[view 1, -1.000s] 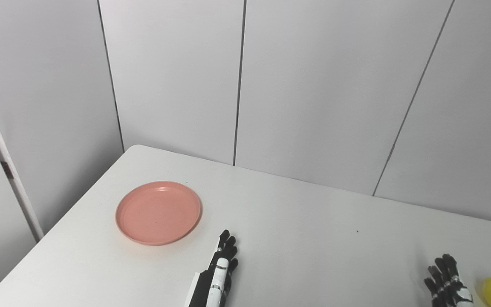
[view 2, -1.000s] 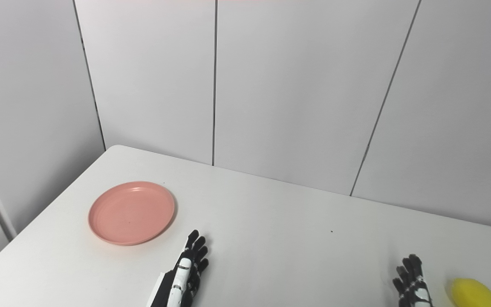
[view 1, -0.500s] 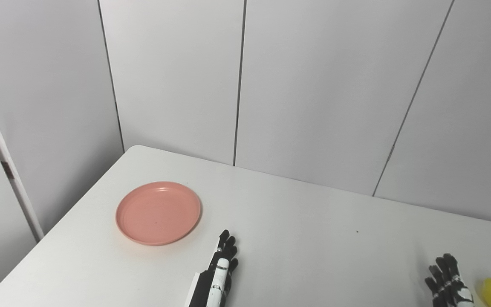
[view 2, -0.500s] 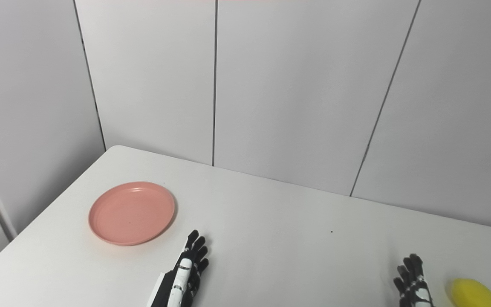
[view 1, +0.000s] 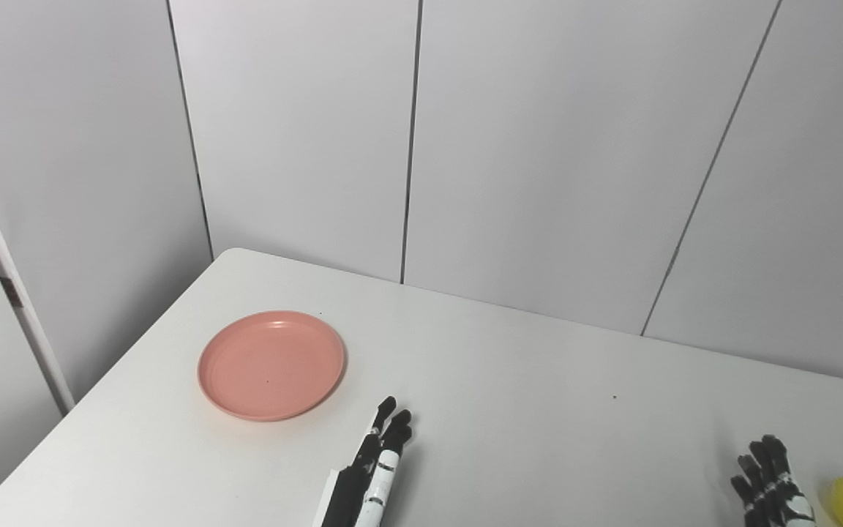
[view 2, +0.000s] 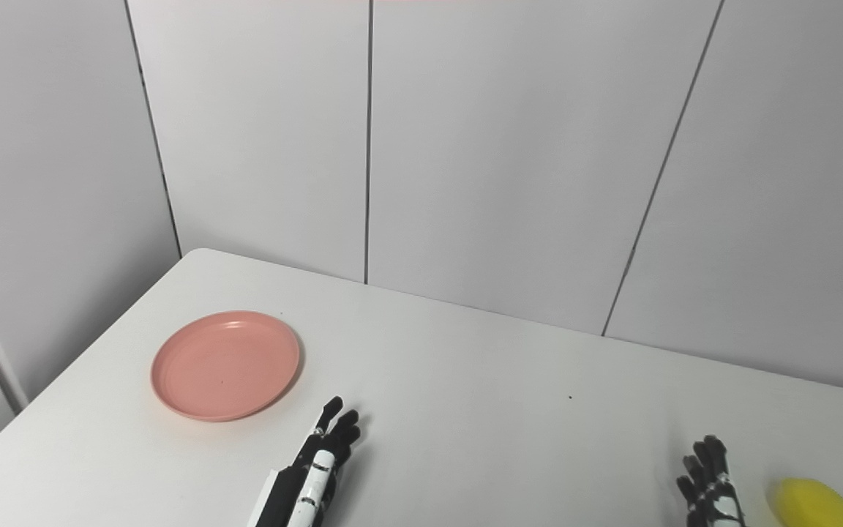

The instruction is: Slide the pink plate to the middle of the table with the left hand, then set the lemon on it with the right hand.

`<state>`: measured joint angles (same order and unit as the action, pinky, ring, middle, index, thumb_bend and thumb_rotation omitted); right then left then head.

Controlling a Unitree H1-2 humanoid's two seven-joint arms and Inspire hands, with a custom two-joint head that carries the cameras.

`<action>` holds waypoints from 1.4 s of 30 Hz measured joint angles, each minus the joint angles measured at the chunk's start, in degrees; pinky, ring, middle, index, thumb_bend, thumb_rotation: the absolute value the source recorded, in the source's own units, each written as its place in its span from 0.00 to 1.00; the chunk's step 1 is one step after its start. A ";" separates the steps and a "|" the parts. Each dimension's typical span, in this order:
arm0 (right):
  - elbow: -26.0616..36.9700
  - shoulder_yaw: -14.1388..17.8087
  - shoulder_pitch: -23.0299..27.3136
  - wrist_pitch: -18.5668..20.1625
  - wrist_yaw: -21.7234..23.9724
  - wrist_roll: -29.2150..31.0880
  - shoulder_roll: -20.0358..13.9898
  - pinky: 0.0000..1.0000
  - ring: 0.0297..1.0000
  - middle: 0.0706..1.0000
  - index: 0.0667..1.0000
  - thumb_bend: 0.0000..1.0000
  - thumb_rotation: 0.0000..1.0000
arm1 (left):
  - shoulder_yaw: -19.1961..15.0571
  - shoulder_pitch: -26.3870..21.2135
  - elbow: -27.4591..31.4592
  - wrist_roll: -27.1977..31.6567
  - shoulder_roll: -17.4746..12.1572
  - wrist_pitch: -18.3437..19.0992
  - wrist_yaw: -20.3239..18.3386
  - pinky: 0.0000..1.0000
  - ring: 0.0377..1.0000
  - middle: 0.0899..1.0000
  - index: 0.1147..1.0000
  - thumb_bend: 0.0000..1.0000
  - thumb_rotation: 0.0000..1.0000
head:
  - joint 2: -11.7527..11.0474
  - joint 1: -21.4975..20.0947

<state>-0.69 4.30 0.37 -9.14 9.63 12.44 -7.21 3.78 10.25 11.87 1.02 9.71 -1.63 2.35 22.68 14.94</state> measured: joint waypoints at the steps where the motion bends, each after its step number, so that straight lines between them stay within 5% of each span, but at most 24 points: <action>1: 0.01 -0.01 0.00 0.00 0.00 -0.09 0.00 1.00 1.00 1.00 0.99 0.78 1.00 | -0.38 -0.02 0.46 0.29 -0.12 0.07 -0.01 0.92 0.86 0.85 0.84 0.60 0.83 | 0.00 0.00; 8: 0.00 0.02 -0.20 0.00 -0.03 -0.68 -0.04 1.00 1.00 1.00 0.99 0.78 1.00 | -4.90 -3.66 4.83 4.98 -1.97 1.13 -0.45 0.83 0.80 0.79 0.75 0.71 0.87 | -0.53 -0.70; 14: -0.02 0.04 -0.19 0.00 -0.05 -0.74 0.02 1.00 0.99 1.00 0.98 0.77 1.00 | -6.08 -9.87 6.92 7.63 -7.08 2.69 -1.52 0.82 0.80 0.77 0.70 0.80 0.92 | -0.62 -1.23; 23: -0.07 0.08 -0.15 -0.01 -0.11 -0.81 0.13 1.00 1.00 1.00 0.98 0.77 1.00 | -9.77 -17.66 11.02 10.38 -15.63 10.54 -3.25 0.89 0.83 0.79 0.69 0.96 1.00 | -0.97 -1.32; 31: -0.17 0.19 -0.11 -0.01 -0.13 -0.87 0.18 1.00 1.00 1.00 0.99 0.76 1.00 | -17.06 -22.39 3.50 15.31 -22.37 10.13 -4.18 0.86 0.81 0.77 0.72 0.96 1.00 | -1.23 -1.49; 37: -0.36 0.21 -0.01 -0.01 -0.13 -1.23 0.25 1.00 1.00 1.00 0.99 0.76 1.00 | -19.42 -28.41 3.07 16.10 -25.92 11.39 -3.84 0.87 0.82 0.79 0.76 0.94 1.00 | -1.14 -1.49; 42: -0.36 0.21 0.14 -0.02 -0.07 -0.92 0.40 1.00 1.00 1.00 0.98 0.77 1.00 | -20.11 -29.90 -4.86 14.61 -29.88 10.26 -5.05 0.92 0.84 0.80 0.79 0.94 1.00 | -0.97 -1.58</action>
<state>-1.05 4.51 0.50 -9.16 9.55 11.53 -6.81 -16.33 -19.65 7.01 15.63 -20.17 8.64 -2.70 21.71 13.36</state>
